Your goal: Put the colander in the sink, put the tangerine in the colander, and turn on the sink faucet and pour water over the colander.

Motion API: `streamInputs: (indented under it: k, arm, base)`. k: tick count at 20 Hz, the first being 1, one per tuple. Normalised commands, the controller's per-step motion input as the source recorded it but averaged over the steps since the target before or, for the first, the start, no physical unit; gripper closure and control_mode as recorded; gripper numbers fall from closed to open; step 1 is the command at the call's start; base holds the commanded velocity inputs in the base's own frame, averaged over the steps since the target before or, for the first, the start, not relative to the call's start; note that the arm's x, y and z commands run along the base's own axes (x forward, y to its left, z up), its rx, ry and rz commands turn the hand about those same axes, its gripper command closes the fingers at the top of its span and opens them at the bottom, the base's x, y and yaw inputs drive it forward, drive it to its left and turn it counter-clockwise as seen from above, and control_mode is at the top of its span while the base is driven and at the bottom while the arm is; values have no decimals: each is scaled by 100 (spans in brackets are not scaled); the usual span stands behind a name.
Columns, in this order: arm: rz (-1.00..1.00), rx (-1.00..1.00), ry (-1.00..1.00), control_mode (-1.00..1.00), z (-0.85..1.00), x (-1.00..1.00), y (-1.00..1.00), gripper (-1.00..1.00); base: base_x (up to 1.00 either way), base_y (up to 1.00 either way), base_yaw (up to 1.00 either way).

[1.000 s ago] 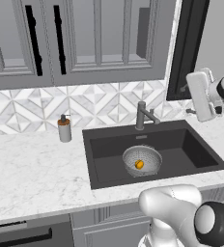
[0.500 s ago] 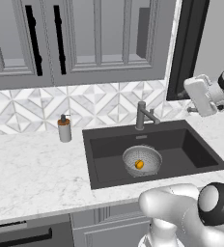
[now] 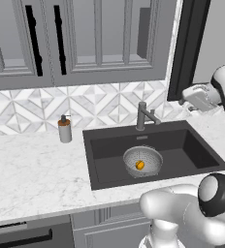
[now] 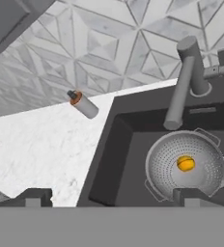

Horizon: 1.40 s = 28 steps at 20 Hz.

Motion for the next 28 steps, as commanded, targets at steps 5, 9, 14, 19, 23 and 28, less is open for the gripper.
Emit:
streamInputs:
  k: [5, 9, 14, 19, 23, 28]
  arm:
    - [2, -7, -7, -100, -32, 42, -4, -100]
    - [0, -1, -1, -100, -38, 59, -4, -100]
    - [0, 0, 0, -100, -16, 57, -29, -100]
    - [0, 0, 0, -100, -26, 45, -21, -100]
    - [0, 0, 0, -100, -32, 29, -6, -100]
    - [0, 3, 0, -100, -27, 30, -1, -100]
  base:
    - [0, 0, 0]
    - [0, 0, 0]
    - [0, 0, 0]
    - [0, 0, 0]
    - [0, 0, 0]
    - [0, 0, 0]
